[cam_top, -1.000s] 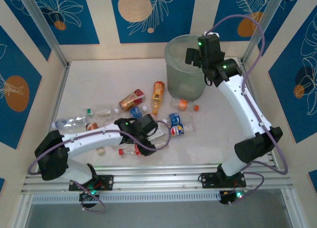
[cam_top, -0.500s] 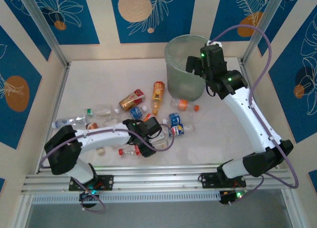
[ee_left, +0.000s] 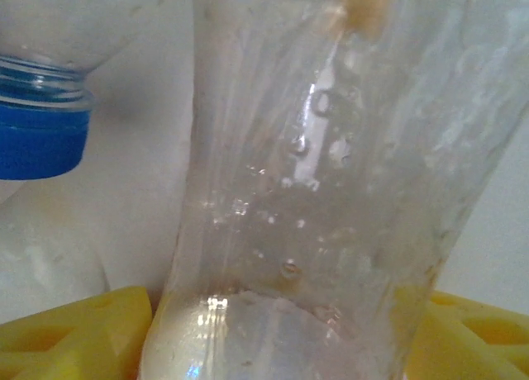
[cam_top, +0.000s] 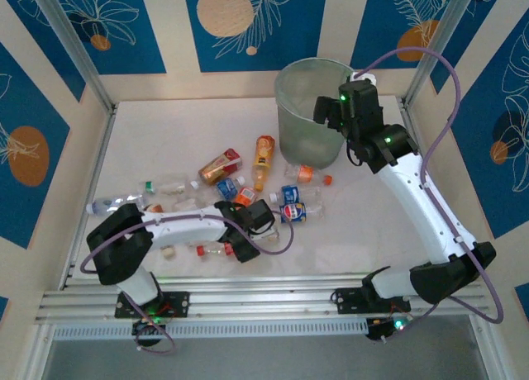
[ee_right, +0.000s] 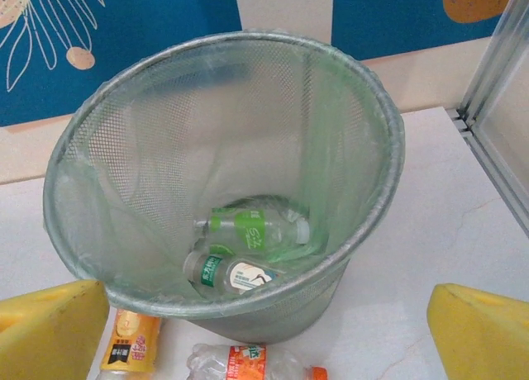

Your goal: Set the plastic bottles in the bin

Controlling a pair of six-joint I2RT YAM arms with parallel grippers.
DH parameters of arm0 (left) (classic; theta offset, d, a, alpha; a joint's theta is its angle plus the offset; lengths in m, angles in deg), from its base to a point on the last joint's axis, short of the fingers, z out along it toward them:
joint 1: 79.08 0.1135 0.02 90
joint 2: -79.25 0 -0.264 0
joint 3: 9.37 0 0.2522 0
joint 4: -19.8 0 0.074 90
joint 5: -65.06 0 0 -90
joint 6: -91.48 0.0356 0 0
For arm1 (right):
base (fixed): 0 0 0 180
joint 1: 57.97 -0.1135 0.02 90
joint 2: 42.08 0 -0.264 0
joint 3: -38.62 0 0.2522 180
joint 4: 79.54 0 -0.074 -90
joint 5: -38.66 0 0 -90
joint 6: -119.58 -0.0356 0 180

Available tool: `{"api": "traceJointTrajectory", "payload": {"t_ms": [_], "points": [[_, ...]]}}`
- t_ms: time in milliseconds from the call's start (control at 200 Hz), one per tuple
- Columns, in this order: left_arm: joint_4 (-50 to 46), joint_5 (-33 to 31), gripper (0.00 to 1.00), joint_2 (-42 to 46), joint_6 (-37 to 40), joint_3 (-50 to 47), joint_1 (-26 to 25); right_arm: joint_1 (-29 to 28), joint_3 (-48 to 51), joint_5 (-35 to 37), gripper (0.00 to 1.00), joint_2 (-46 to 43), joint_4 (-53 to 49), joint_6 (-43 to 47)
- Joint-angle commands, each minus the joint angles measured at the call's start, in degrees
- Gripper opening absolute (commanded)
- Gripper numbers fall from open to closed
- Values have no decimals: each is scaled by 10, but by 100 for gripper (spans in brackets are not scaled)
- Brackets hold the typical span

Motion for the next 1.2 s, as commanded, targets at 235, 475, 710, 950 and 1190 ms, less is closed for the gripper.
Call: {"api": "traceJointTrajectory", "payload": {"t_ms": [235, 475, 710, 950, 1190], "points": [[-2, -11, 67, -12, 12, 17, -12, -3, 18, 16, 99, -25, 31, -12], [-13, -8, 54, 10, 9, 23, -16, -3, 20, 20, 99, -28, 33, -12], [-26, 4, 47, 51, 12, 42, -22, -3, 23, 22, 99, -27, 37, -14], [-47, -1, 47, 76, 17, 62, -22, -3, 35, 28, 99, -30, 31, -21], [-46, -6, 43, 112, 7, 97, -22, -3, 40, 40, 99, -34, 18, -26]]}}
